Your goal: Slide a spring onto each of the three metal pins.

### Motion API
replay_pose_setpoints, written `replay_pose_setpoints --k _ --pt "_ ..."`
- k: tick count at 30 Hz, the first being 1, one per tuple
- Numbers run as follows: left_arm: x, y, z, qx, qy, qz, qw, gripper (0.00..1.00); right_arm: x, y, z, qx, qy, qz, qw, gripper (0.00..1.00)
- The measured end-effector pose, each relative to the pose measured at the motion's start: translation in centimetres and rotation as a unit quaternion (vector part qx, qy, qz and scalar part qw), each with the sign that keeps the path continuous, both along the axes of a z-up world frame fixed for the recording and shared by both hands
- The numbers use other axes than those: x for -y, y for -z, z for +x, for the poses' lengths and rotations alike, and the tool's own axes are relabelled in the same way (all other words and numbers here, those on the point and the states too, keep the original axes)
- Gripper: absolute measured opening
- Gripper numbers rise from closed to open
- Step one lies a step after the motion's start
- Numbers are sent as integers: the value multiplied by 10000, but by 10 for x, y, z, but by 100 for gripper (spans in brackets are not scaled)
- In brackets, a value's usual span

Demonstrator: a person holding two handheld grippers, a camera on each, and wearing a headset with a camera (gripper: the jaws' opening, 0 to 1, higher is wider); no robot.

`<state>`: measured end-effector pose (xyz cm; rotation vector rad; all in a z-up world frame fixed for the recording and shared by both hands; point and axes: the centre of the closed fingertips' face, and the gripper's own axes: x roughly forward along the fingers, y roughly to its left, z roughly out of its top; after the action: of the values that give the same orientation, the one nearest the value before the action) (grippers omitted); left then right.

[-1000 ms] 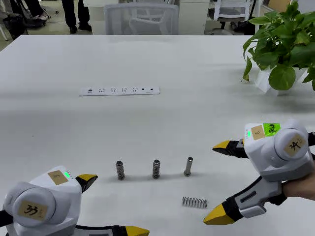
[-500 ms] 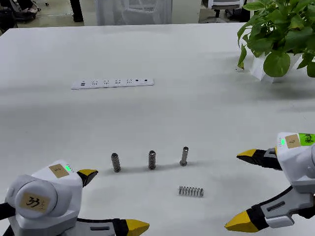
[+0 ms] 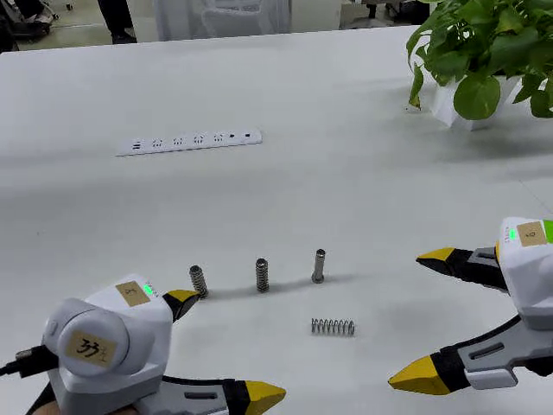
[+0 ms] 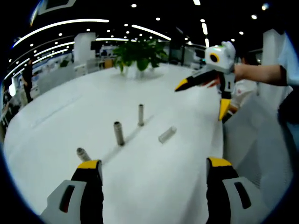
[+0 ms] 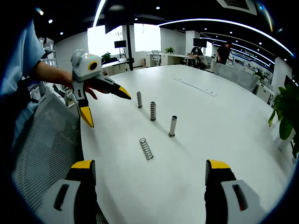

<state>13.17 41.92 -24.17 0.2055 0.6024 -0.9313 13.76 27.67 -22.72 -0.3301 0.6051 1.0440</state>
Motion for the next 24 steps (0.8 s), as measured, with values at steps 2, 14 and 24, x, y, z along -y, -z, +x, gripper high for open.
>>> replay_pose_setpoints --k 2,14,24 --pt "7 -1 2 16 118 -13 9999 90 1 0 -1 -8 37 32 10000 99" --pt "45 11 19 153 797 161 9966 73 13 9 -7 -119 288 135 9994 99" --pt "62 25 34 330 1114 431 9923 44 19 12 -14 -199 446 228 9985 99"
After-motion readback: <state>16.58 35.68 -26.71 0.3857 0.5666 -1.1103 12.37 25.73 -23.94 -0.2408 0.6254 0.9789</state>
